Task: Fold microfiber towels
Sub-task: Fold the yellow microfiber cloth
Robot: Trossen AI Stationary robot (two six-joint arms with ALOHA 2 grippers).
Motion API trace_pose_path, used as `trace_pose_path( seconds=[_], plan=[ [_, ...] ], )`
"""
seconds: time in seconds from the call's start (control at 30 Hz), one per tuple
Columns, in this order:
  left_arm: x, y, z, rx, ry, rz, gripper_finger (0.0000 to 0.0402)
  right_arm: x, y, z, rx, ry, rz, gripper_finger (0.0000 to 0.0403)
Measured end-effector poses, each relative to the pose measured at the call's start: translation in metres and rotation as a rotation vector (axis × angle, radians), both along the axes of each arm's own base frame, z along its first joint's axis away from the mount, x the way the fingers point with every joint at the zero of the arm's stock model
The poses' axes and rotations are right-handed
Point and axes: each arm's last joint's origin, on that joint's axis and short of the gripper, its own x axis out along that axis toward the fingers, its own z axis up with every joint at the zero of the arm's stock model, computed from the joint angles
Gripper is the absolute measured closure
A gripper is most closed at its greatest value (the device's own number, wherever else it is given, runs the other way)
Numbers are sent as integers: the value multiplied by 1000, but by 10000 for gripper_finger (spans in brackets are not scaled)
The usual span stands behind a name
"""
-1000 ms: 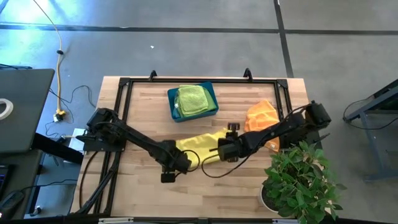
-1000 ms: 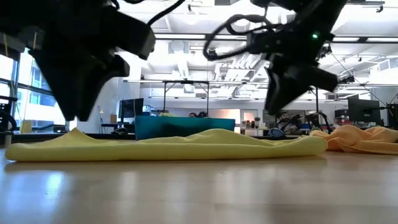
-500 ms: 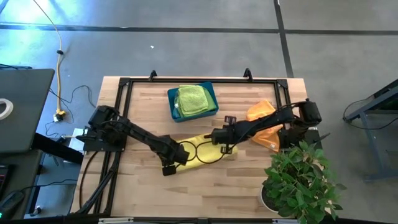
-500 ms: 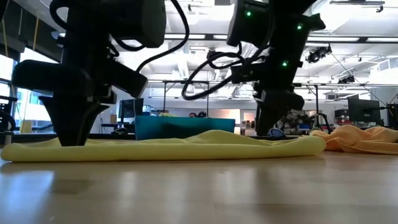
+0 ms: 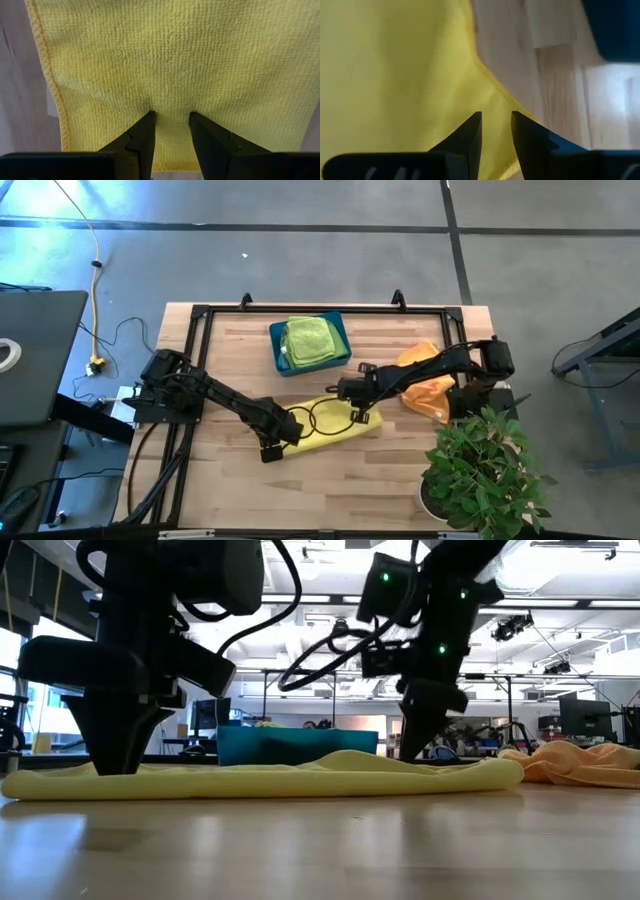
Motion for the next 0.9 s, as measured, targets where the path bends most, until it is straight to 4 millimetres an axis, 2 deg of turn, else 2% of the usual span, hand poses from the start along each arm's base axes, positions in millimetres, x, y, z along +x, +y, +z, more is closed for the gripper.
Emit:
trace_pose_path(
  seconds=[0.2,0.37,0.63,0.9],
  plan=[
    [0,0,-1,0,0,-3,287,-19,-11,-27,49,-7,-88,304],
    [0,0,-1,5,-1,-1,287,-31,-12,-32,-4,11,-135,304],
    [0,0,-1,-4,2,21,287,-39,-13,-20,-40,27,-134,304],
    [3,0,2,15,0,23,287,-48,-10,15,-2,-99,-174,304]
  ],
)
